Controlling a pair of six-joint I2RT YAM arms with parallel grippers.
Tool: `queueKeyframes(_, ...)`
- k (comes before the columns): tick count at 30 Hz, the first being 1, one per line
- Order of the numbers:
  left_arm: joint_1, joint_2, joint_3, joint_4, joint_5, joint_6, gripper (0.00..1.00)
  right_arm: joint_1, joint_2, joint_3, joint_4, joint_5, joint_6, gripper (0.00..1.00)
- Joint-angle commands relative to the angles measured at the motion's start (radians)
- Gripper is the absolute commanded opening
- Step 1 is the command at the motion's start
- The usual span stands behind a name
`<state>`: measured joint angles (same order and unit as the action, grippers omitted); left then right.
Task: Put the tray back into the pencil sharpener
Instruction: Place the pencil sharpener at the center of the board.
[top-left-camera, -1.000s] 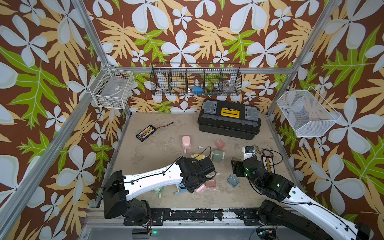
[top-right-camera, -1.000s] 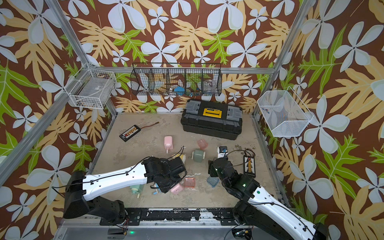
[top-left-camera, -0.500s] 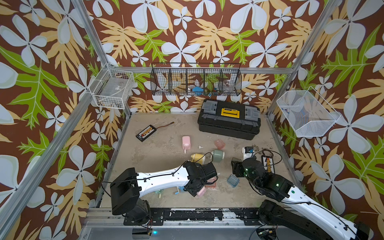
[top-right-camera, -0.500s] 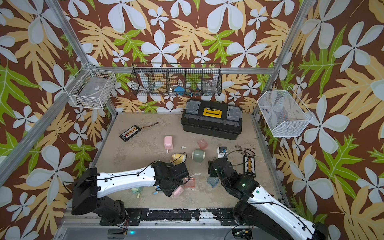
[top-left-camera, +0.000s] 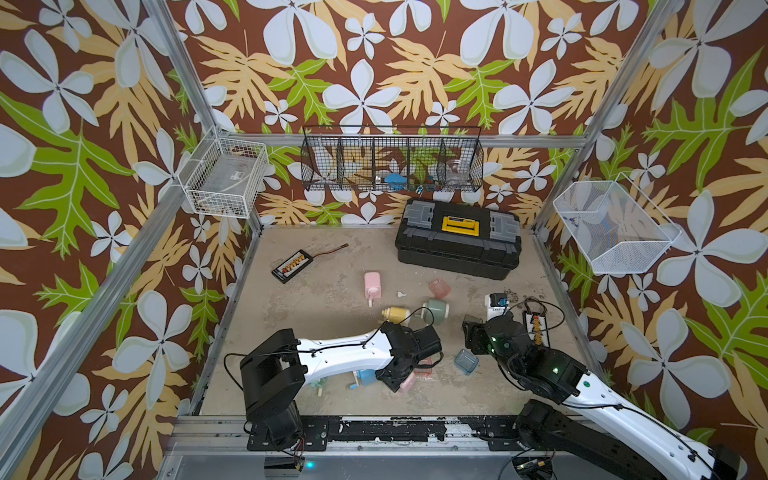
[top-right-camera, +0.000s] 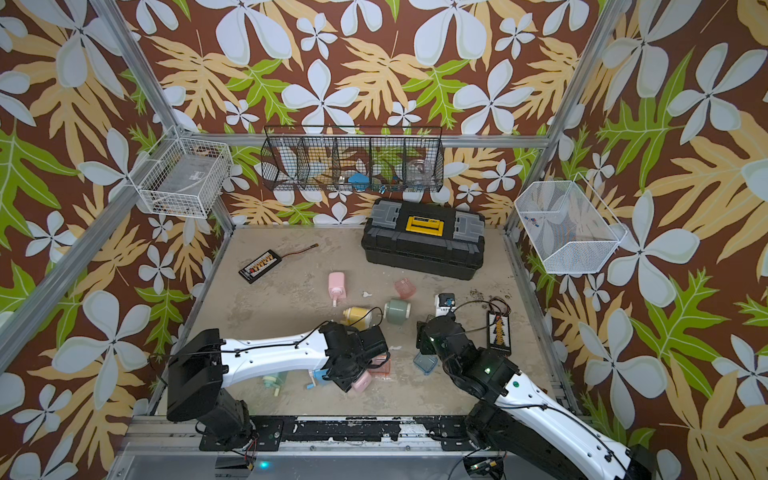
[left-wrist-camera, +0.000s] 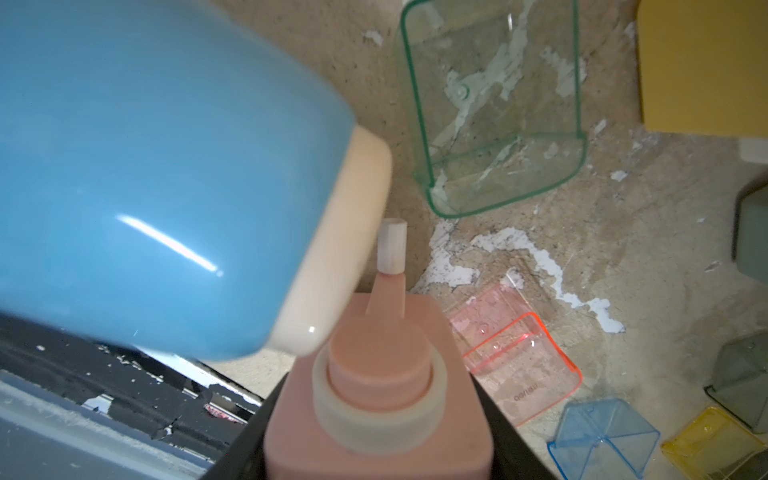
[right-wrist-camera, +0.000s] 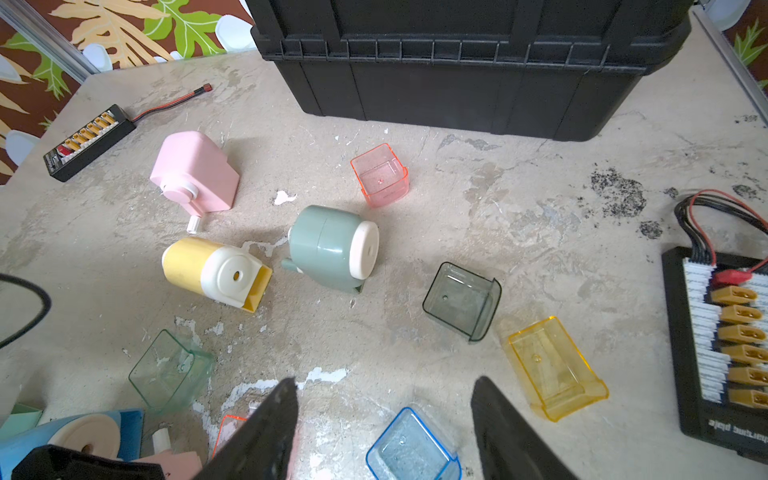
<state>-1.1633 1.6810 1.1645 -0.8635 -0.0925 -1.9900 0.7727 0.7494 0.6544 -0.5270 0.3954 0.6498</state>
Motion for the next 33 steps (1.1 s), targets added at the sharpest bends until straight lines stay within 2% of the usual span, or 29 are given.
queueKeyframes(1, -0.001, 0.012, 0.007, -0.029, -0.018, -0.003, 0.30, 0.000, -0.003, 0.004, -0.016, 0.009, 0.002, 0.68)
queueKeyframes(7, 0.000, 0.023, 0.006, -0.034, -0.015, 0.002, 0.31, 0.001, -0.007, 0.003, -0.016, 0.013, 0.004, 0.68)
queueKeyframes(12, -0.001, 0.038, 0.018, -0.036, -0.010, 0.014, 0.50, 0.001, -0.010, 0.006, -0.018, 0.017, 0.004, 0.68)
queueKeyframes(16, -0.001, 0.042, 0.027, -0.040, -0.012, 0.019, 0.55, 0.001, -0.014, 0.005, -0.022, 0.022, 0.004, 0.69)
queueKeyframes(27, -0.004, 0.008, 0.038, -0.046, -0.026, 0.030, 0.80, 0.001, -0.020, 0.009, -0.024, 0.026, 0.000, 0.71)
queueKeyframes(33, -0.016, -0.029, 0.046, -0.053, -0.031, 0.022, 0.87, 0.002, -0.021, 0.010, -0.024, 0.032, -0.007, 0.71)
